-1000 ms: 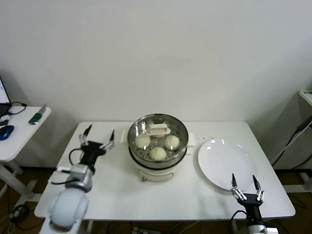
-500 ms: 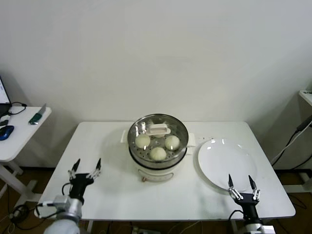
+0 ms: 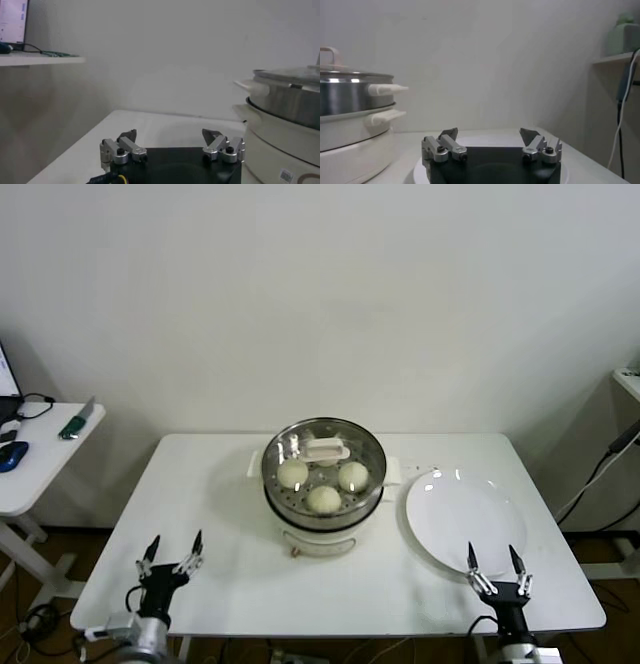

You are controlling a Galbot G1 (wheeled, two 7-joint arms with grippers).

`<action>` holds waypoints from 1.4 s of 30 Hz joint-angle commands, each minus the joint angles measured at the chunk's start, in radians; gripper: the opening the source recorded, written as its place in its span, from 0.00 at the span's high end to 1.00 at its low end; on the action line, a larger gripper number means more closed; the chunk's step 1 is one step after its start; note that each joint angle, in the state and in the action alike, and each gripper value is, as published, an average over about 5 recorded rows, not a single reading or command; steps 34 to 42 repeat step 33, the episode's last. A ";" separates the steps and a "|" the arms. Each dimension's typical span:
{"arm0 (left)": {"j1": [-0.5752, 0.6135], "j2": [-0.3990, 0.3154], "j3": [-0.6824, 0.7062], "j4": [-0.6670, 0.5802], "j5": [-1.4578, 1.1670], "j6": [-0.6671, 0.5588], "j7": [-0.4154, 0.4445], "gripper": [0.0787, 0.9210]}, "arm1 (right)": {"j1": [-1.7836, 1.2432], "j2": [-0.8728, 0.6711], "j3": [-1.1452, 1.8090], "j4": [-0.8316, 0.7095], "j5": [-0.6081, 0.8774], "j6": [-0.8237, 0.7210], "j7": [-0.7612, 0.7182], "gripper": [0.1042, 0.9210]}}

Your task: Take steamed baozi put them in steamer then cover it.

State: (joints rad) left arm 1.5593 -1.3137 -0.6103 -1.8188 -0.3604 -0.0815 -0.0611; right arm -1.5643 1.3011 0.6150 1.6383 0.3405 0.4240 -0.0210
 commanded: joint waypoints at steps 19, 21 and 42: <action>0.026 -0.009 -0.004 -0.004 0.012 -0.038 0.004 0.12 | -0.012 0.018 -0.009 -0.003 -0.002 0.003 -0.017 0.12; 0.028 -0.010 -0.003 -0.010 0.017 -0.036 0.004 0.12 | -0.011 0.018 -0.009 -0.003 -0.003 0.003 -0.018 0.12; 0.036 -0.013 0.000 -0.017 0.037 -0.048 0.006 0.12 | -0.011 0.020 -0.010 -0.001 -0.003 0.002 -0.020 0.12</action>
